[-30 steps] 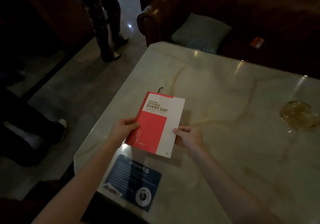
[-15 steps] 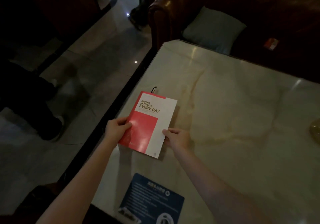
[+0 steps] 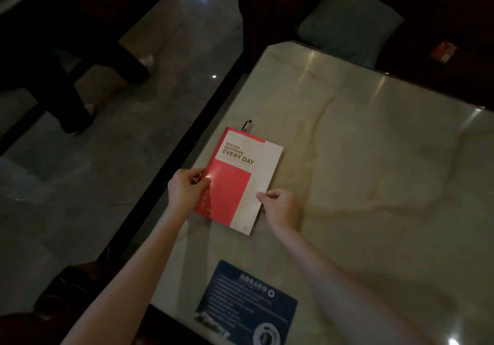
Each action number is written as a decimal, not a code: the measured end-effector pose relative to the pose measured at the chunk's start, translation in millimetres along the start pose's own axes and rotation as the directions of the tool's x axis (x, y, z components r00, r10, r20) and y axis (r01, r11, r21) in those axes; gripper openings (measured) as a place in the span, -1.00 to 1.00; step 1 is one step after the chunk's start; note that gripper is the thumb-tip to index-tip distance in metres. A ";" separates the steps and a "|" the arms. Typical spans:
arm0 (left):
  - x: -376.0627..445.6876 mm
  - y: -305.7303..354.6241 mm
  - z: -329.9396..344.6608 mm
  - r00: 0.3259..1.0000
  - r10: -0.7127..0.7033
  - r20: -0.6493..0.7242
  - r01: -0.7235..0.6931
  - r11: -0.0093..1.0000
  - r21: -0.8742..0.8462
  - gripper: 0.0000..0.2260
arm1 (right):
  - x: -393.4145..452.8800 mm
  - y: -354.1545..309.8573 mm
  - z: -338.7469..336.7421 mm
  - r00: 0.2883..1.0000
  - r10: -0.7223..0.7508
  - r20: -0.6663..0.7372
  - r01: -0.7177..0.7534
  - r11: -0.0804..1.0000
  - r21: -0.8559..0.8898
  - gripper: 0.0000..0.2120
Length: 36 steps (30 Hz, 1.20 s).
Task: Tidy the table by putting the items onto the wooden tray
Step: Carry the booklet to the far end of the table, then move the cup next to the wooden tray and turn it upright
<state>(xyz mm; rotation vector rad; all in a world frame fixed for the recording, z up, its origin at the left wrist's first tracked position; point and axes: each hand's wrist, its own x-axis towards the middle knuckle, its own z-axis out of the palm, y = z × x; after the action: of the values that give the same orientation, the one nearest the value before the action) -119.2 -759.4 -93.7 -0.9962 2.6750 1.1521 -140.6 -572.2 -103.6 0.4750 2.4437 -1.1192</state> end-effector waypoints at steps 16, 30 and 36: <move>-24.4 17.8 14.6 0.926 0.341 0.162 -0.367 0.713 0.598 -0.62 | 1.8 23.3 -11.7 0.596 -0.709 0.377 0.769 0.369 -0.522 -0.82; -85.0 152.2 66.0 0.589 0.705 0.396 -0.788 0.390 0.477 -0.54 | 12.8 54.4 -179.1 0.568 -0.781 0.261 0.646 0.226 -0.730 -0.59; -154.2 227.2 128.0 0.533 0.784 0.320 -0.827 0.400 0.395 -0.50 | -2.8 118.9 -282.1 0.625 -0.779 0.048 0.526 0.375 -0.764 -0.59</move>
<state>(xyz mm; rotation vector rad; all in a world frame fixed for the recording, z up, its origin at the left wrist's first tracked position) -154.6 -474.5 3.2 0.5514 3.1392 0.3696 -145.9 -280.8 -10.0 -0.7489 3.1943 -0.1293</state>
